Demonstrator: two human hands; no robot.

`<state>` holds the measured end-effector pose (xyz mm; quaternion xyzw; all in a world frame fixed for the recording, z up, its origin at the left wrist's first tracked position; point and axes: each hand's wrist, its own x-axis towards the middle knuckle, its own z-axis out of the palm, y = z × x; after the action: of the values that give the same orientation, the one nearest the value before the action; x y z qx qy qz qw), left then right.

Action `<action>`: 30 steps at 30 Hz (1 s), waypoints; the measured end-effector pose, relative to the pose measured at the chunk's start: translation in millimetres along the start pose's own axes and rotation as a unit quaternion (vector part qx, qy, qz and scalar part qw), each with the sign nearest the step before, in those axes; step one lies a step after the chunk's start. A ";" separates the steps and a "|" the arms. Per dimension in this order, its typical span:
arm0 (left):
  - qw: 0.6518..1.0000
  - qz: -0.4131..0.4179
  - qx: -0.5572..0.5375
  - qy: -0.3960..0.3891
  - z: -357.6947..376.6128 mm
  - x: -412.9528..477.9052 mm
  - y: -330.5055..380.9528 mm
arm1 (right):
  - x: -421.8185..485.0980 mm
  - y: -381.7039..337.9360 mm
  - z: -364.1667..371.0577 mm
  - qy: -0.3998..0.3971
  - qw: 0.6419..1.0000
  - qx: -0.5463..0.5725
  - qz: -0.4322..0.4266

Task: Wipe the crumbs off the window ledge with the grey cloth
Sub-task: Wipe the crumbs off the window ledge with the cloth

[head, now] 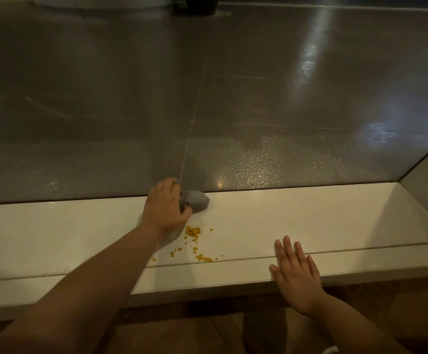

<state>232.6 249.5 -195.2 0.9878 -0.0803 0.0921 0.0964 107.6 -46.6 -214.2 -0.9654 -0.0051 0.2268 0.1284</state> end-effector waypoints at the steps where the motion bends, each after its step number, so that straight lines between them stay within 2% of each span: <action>1: 0.999 0.040 -0.008 -0.011 0.2 2.3 -3.3 | -0.2 -0.3 -0.2 -0.002 1.000 -0.001 0.001; 3: 0.992 0.113 -0.024 -0.045 0.5 5.6 -10.9 | -0.5 -1.1 -1.0 -0.005 1.000 -0.001 0.002; 5: 0.986 0.135 -0.053 -0.086 3.1 5.3 -15.7 | -0.9 -1.5 -0.6 -0.005 1.000 -0.001 0.004; 8: 0.978 0.082 -0.143 -0.126 12.4 4.9 -15.4 | -1.6 -1.4 -1.2 -0.006 1.000 0.000 0.001; 14: 0.951 -0.019 -0.299 -0.074 30.3 5.2 -1.8 | 0.0 -0.1 0.0 -0.008 1.000 -0.003 -0.001; 17: 0.929 -0.049 -0.358 -0.082 29.6 10.1 0.7 | 0.4 0.4 0.3 -0.011 1.000 -0.005 0.001; 21: 0.923 -0.040 -0.366 -0.114 24.3 11.7 10.6 | 1.7 0.1 0.3 -0.011 1.000 -0.004 0.003; 26: 0.900 -0.021 -0.399 -0.174 18.4 2.1 30.7 | 3.2 -0.3 0.5 -0.012 1.000 -0.004 0.010; 30: 0.878 -0.036 -0.426 -0.215 15.8 -9.7 40.0 | 3.4 0.0 -0.3 -0.017 1.000 -0.006 0.012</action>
<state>218.7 208.8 -205.3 0.8491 -0.0954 -0.1687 0.4913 110.8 -46.4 -215.5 -0.9621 0.0034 0.2451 0.1198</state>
